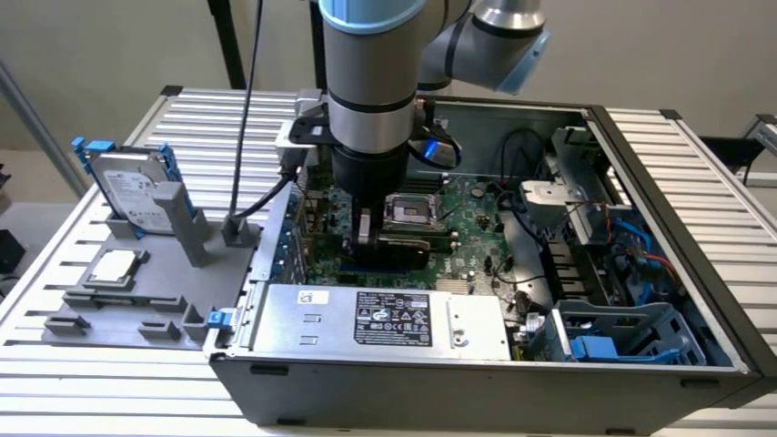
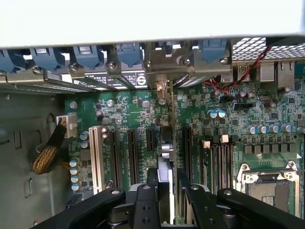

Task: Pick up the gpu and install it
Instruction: 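Insert the gpu into the slot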

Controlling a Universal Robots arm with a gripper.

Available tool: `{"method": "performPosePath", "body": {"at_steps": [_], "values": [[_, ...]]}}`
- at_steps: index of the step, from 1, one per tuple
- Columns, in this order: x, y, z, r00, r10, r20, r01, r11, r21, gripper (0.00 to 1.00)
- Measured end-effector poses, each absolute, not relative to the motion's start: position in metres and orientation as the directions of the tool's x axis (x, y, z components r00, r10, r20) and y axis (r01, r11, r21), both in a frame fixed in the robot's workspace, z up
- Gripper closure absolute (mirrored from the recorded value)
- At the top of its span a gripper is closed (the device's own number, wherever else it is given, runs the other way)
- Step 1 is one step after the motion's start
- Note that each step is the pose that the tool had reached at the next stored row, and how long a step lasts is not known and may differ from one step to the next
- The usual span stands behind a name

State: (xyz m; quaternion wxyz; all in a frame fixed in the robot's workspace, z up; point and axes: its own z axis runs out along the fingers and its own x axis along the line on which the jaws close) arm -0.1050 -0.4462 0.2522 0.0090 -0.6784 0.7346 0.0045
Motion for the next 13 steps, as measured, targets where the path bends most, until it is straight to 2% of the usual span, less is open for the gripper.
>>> {"method": "performPosePath", "body": {"at_steps": [13], "values": [[-0.105, -0.4428, 0.2514, -0.079, -0.997, 0.001, -0.997, 0.079, -0.006, 0.73]]}}
